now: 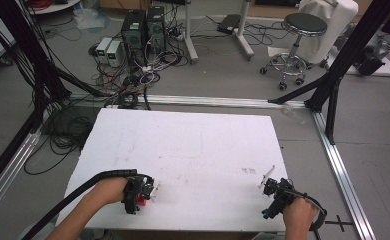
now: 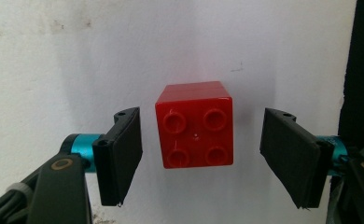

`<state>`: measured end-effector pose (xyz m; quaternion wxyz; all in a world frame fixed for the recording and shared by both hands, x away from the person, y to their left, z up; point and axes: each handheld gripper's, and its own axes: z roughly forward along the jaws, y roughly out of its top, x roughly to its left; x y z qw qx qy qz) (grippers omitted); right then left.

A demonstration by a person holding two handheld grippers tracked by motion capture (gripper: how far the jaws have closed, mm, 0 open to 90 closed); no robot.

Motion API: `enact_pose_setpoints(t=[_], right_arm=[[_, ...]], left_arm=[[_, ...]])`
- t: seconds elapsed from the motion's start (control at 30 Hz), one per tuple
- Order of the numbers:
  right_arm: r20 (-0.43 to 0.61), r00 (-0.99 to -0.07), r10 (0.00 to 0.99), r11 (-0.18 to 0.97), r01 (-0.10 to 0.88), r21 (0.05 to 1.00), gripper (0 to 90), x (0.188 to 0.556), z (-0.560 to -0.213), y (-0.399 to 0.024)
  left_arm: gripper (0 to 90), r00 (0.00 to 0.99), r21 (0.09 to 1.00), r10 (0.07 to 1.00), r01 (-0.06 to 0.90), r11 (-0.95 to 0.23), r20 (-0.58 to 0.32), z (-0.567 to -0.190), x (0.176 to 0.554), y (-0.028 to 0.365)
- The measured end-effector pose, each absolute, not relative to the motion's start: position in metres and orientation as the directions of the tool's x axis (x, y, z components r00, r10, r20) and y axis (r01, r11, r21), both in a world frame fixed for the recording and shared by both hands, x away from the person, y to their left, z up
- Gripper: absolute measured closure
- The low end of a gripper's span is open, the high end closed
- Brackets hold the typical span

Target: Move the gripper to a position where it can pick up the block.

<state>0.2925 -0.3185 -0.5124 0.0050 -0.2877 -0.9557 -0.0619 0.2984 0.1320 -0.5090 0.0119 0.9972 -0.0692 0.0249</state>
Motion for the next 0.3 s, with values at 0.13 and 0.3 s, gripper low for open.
enact_pose_setpoints(t=[0.13,0.3], right_arm=[[0.044,-0.834,0.551,0.826,0.552,0.116,4.2,0.2928,-0.5124,-0.3184],[0.043,-0.836,0.548,0.828,0.549,0.117,4.3,0.293,-0.5123,-0.3183]], left_arm=[[29.8,0.989,0.017,-0.138,-0.139,-0.99,0.05,-0.5102,0.2987,0.1316],[29.8,0.99,0.014,-0.135,-0.136,-0.991,0.048,-0.5088,0.2979,0.1321]])
